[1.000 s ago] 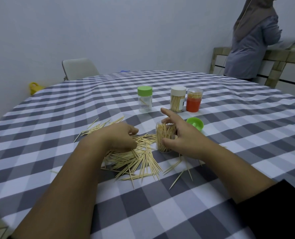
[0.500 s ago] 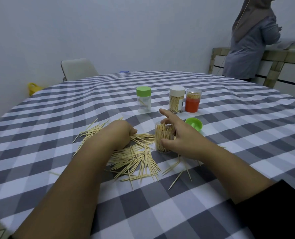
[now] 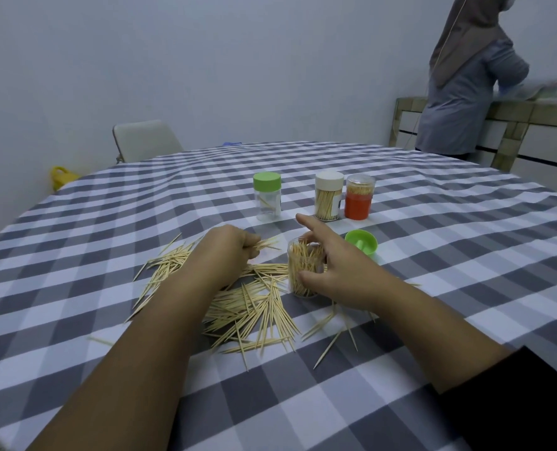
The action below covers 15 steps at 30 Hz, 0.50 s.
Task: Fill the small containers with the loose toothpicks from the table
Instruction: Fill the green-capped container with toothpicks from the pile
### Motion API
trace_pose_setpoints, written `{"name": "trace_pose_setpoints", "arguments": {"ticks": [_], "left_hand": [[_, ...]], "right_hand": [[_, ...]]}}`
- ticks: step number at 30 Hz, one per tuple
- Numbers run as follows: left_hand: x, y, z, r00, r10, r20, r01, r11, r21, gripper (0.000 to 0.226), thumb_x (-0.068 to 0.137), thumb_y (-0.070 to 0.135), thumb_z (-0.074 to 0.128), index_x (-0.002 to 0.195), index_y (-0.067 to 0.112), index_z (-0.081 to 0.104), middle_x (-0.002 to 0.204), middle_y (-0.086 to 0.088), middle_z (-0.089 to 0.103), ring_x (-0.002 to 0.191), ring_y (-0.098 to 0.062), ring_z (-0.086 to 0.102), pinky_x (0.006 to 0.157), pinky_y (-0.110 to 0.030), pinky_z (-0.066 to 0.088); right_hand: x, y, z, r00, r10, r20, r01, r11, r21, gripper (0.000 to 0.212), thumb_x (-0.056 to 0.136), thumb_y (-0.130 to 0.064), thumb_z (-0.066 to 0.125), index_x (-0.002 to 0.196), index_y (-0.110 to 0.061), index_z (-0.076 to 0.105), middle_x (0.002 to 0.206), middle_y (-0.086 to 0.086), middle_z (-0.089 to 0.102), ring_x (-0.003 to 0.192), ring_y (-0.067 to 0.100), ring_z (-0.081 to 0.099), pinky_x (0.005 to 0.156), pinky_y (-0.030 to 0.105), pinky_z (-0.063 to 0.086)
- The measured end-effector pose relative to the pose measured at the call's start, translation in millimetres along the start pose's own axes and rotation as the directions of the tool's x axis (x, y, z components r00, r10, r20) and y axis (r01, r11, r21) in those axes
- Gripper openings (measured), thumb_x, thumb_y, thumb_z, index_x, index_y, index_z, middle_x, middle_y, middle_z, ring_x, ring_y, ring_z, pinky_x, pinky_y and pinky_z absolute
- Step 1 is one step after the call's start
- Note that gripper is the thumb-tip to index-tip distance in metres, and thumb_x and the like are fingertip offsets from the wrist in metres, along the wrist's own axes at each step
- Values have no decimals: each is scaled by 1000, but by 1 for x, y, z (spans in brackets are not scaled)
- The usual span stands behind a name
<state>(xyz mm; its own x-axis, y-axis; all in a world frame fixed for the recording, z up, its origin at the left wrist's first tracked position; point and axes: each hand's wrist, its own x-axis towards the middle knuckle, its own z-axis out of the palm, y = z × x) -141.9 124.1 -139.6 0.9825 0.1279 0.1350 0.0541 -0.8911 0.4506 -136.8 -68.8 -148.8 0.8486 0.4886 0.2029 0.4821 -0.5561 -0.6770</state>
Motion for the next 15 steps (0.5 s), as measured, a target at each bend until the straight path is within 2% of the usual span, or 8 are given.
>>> {"name": "trace_pose_setpoints", "arguments": {"ticks": [2, 4, 6, 8, 10, 13, 15], "left_hand": [[1, 0, 2, 999, 21, -40, -27, 990, -138, 35, 95, 19, 56, 130, 17, 58, 120, -4, 66, 112, -18, 57, 88, -22, 38], [0, 0, 3, 997, 11, -75, -32, 958, -286, 35, 96, 20, 56, 130, 17, 57, 101, 0, 69, 96, -13, 58, 78, -23, 40], [1, 1, 4, 993, -4, -119, -48, 899, -435, 34, 95, 20, 57, 129, 17, 59, 89, 5, 69, 90, -12, 61, 80, -26, 46], [1, 3, 6, 988, -27, -149, -66, 808, -585, 30, 92, 16, 61, 122, 14, 64, 85, 5, 71, 94, -18, 66, 92, -38, 51], [1, 5, 8, 985, -50, -166, -84, 698, -711, 23, 90, 13, 63, 111, 18, 69, 82, 3, 73, 96, -22, 68, 95, -44, 50], [0, 10, 8, 985, -58, -165, -112, 516, -849, 19, 88, 10, 64, 98, 24, 70, 81, 3, 73, 95, -20, 68, 96, -40, 50], [0, 14, 8, 985, -63, -158, -124, 371, -920, 21, 87, 7, 61, 105, 16, 69, 82, 4, 73, 92, -17, 67, 91, -33, 53]], "right_hand": [[0, 0, 0, 1000, 2, -1, -2, 1000, -1, 84, 83, -21, 65, 146, -43, 15, 139, 0, 41, 99, 24, 62, 86, 37, 55], [1, 0, 0, 1000, 3, 1, -3, 1000, 3, 84, 83, -21, 65, 146, -43, 15, 140, 0, 41, 101, 26, 62, 87, 37, 55], [2, 1, 0, 1000, 1, 4, -1, 1000, 7, 85, 83, -21, 65, 147, -43, 15, 140, 1, 40, 102, 26, 61, 87, 38, 54], [2, 1, 1, 1000, -2, 6, 2, 1000, 8, 85, 83, -22, 65, 147, -43, 14, 140, 0, 40, 105, 26, 60, 88, 38, 54], [2, 1, 0, 1000, -6, 10, 6, 1000, 8, 84, 83, -22, 65, 147, -43, 14, 141, 1, 39, 109, 21, 57, 92, 37, 52], [1, 0, 0, 1000, -6, 19, 6, 1000, 16, 83, 83, -21, 64, 147, -41, 14, 142, 1, 39, 120, 15, 49, 100, 37, 46], [0, 0, -1, 1000, -7, 22, 7, 1000, 19, 83, 84, -20, 64, 147, -40, 15, 143, 1, 38, 123, 14, 46, 102, 37, 45]]}}
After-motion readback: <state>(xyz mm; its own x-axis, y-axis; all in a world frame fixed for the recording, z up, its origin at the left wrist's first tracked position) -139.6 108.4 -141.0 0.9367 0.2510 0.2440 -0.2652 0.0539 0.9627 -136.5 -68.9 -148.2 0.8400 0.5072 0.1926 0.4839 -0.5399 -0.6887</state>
